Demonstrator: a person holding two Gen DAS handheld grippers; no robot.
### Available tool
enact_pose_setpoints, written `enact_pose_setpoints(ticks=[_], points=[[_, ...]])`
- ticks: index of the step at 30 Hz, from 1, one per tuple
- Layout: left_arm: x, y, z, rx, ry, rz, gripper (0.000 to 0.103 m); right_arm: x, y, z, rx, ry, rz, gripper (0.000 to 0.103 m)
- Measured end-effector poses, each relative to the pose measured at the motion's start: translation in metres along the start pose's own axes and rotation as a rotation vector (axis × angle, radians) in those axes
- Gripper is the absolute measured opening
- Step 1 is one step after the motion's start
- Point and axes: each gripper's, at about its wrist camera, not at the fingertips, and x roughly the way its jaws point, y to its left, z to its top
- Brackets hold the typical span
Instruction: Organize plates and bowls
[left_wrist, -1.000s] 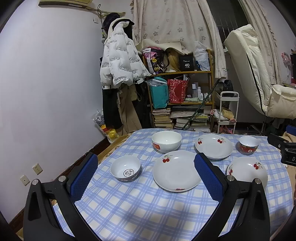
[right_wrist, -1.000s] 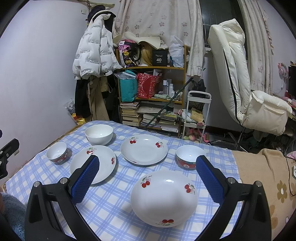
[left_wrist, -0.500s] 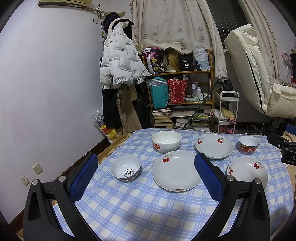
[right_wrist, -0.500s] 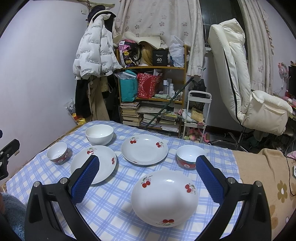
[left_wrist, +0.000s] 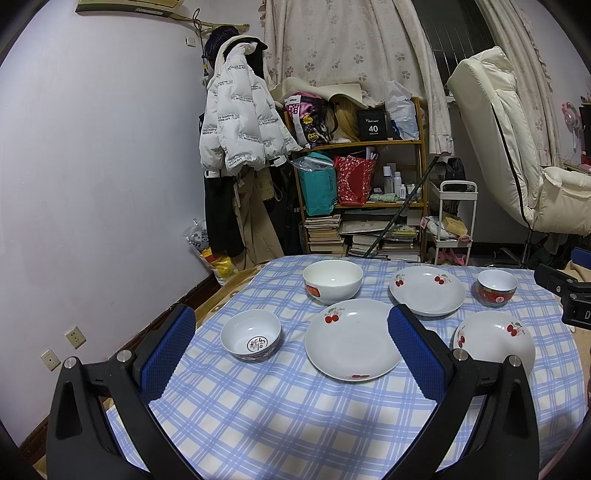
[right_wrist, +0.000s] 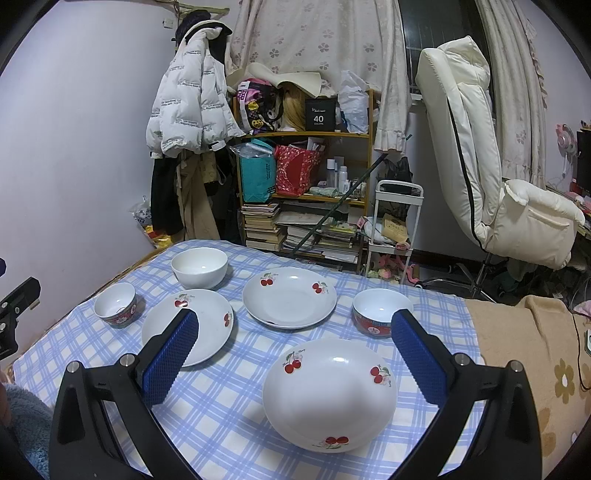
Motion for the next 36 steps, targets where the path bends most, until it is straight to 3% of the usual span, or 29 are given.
enact_pose_setpoints(ticks=[19,26,36], points=[[0.004,0.003,-0.004,0.006,0.017,0.004,0.102,0.001,-0.001,0.002,0.001,0.007,0.002,0.103],[0.018,0.007,0.006,-0.001,0.062,0.015,0.102,0.003,0.008,0.01,-0.047,-0.012,0.003,0.103],[0.056,0.006,0.026,-0.019,0.164,0.016,0.102,0.035,0.01,0.034,0.002,0.03,0.02,0.103]])
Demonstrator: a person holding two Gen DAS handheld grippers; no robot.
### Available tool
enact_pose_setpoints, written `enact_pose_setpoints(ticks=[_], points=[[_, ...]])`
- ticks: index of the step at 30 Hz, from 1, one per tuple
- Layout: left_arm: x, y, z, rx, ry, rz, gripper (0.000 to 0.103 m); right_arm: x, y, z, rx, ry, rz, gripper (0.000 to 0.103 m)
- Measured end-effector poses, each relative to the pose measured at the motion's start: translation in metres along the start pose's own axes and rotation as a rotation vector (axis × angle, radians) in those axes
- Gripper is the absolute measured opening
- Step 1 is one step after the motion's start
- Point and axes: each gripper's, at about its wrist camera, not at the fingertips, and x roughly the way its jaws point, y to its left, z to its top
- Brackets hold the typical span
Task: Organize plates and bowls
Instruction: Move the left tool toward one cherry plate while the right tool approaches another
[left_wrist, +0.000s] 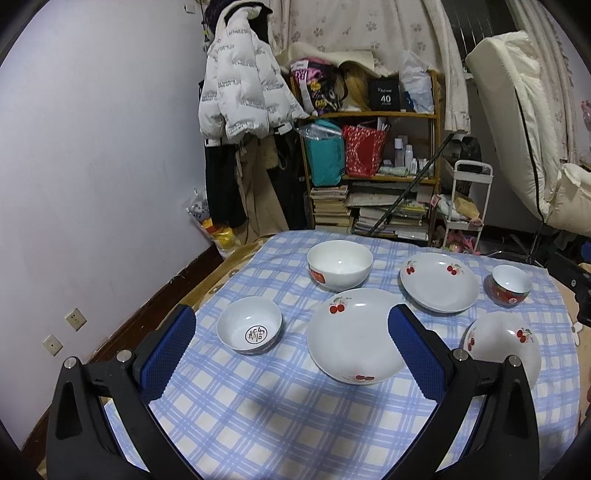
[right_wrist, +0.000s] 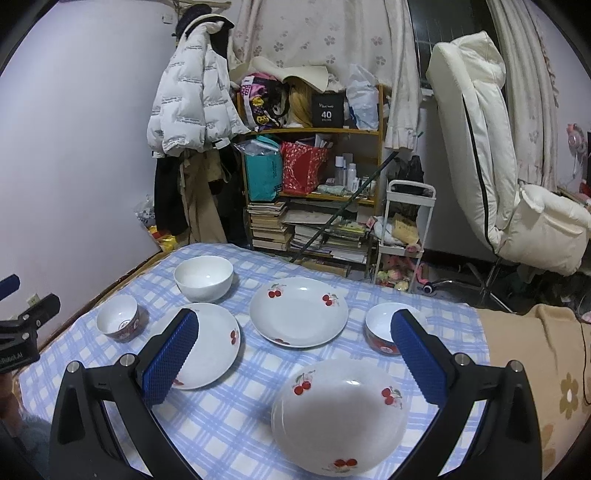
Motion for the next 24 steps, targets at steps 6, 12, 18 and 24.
enact_pose_setpoints(ticks=[6,12,18,24], points=[[0.024,-0.002,0.014,-0.008,0.056,-0.004,0.102,0.021,0.0,0.011,-0.006,0.041,-0.008,0.103],[0.045,-0.009,0.031,0.009,0.072,-0.007,0.102,0.041,0.003,0.02,0.004,0.051,0.013,0.103],[0.075,-0.017,0.038,0.008,0.113,-0.037,0.102,0.065,0.005,0.024,0.004,0.079,0.011,0.103],[0.102,-0.033,0.026,-0.01,0.196,-0.074,0.102,0.094,0.009,0.019,0.024,0.134,0.026,0.103]])
